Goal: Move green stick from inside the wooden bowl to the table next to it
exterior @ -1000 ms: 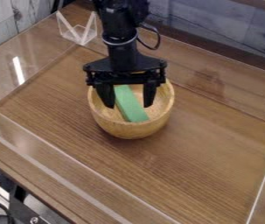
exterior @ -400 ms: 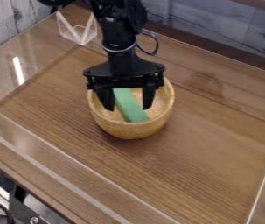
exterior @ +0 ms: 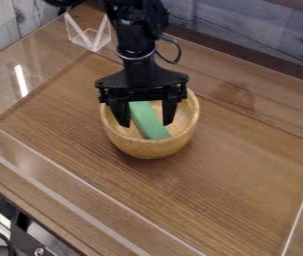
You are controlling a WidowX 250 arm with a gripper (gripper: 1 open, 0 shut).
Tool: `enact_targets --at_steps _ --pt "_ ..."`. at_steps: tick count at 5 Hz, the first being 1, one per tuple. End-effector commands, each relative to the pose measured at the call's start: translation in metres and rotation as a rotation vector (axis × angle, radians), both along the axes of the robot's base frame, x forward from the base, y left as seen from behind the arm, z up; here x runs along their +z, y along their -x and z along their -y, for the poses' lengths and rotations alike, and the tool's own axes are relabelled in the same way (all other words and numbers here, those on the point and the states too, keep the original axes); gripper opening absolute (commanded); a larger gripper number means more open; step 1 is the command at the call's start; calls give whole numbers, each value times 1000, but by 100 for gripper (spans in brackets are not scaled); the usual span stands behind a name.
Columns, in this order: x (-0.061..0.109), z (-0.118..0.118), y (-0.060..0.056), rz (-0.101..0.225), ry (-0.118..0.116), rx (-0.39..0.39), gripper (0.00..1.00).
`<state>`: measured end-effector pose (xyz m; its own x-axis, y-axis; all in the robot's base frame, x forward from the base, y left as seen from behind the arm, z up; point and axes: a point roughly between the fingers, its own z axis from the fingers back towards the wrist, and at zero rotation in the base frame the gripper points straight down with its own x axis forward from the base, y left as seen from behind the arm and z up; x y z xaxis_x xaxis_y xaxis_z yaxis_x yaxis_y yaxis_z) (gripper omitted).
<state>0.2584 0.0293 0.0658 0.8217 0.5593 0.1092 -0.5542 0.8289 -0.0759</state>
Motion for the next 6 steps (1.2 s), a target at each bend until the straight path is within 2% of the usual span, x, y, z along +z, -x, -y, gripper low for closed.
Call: enact_targets --at_steps 1,5,6 --pt "11 0 -5 39 -10 3 100" --pt "17 2 -9 57 -10 15 100" --pt "9 0 -10 60 -18 26 100"
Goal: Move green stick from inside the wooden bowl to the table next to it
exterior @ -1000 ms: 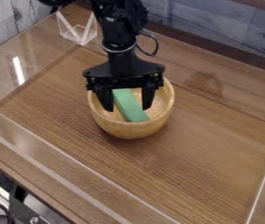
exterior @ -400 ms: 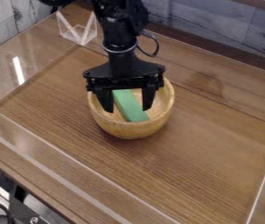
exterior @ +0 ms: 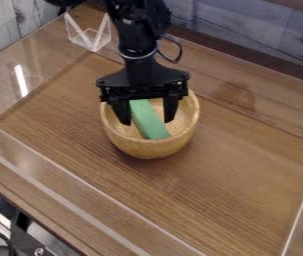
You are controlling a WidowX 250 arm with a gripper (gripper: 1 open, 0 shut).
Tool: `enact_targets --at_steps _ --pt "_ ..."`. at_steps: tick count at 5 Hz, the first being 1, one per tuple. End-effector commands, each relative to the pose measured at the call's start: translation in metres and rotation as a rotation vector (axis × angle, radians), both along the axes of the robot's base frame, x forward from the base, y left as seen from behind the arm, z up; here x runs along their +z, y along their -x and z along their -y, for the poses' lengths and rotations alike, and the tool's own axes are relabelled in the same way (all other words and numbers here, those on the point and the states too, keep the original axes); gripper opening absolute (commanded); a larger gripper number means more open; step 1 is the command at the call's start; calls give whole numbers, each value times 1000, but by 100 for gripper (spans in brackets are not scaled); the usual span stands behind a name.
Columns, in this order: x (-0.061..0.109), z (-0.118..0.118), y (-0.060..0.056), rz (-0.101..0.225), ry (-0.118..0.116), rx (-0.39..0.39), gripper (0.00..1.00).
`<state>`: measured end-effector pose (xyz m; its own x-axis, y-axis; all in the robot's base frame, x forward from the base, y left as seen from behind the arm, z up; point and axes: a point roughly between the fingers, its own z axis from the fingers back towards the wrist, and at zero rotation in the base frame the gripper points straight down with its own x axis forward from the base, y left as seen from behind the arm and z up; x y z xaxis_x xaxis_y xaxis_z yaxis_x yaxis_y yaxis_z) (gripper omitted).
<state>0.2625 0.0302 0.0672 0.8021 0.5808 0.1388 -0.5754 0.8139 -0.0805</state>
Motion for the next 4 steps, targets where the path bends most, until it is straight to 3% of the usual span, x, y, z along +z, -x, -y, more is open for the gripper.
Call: enact_targets --at_steps 1,4 --pt "0 0 -7 34 -18 5 100" --pt "-26 -3 -9 40 -55 24 100"
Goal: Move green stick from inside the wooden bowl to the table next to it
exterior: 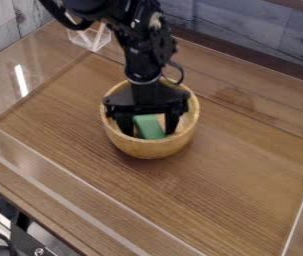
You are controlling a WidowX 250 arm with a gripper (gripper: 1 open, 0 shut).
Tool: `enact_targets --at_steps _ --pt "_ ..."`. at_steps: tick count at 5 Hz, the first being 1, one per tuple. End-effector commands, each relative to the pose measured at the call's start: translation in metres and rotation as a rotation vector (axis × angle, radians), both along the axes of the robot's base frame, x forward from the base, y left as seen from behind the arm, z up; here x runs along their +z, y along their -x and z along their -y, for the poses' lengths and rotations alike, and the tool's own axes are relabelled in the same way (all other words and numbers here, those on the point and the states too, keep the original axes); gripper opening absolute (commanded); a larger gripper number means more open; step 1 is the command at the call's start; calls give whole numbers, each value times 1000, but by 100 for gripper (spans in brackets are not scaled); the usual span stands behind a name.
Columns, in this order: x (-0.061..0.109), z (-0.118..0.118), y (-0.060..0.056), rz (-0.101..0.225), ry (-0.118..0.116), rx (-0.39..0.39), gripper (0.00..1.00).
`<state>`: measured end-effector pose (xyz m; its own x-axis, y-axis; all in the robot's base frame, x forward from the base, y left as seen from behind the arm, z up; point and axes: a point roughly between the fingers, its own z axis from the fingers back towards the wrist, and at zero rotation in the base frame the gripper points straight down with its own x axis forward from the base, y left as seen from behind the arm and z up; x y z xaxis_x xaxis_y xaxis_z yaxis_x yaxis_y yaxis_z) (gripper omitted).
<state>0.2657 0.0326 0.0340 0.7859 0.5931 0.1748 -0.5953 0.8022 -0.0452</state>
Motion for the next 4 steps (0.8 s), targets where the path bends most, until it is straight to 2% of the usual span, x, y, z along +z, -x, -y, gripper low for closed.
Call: enact_targets --at_steps 1,2,3,4 --pt "2 0 -6 32 -15 2 100" --pt "-2 -1 -7 32 -23 7 100" --pt "-6 -1 -7 32 -28 11 0" --pt "-4 -3 -7 28 -26 13 0"
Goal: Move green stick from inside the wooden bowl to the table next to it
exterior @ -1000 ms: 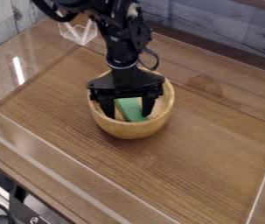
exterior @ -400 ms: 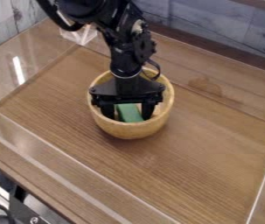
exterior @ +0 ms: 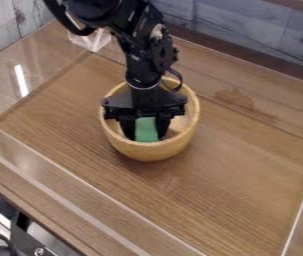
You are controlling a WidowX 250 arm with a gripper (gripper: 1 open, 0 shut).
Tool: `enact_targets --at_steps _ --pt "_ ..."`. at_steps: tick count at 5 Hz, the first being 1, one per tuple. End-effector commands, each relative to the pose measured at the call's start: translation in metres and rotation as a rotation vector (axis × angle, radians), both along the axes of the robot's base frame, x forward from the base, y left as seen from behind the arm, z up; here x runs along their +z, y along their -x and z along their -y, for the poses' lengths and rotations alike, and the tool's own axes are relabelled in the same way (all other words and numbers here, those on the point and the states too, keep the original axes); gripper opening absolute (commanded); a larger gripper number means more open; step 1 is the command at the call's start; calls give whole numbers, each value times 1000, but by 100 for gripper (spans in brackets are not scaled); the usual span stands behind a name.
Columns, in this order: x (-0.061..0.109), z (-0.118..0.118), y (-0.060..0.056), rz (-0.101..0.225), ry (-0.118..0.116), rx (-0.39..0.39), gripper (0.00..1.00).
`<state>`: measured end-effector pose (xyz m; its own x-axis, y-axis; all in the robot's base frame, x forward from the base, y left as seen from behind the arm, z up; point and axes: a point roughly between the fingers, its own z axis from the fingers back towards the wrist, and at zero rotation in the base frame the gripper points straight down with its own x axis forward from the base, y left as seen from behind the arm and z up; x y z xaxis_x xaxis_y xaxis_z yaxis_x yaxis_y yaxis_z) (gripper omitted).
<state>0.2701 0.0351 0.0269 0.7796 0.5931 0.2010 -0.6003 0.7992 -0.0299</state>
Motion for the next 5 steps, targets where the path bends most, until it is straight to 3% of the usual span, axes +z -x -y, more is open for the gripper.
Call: enact_targets --at_steps 1,5 --pt "7 -2 -2 11 4 8 0" --pt "18 -7 -2 -6 10 18 0"
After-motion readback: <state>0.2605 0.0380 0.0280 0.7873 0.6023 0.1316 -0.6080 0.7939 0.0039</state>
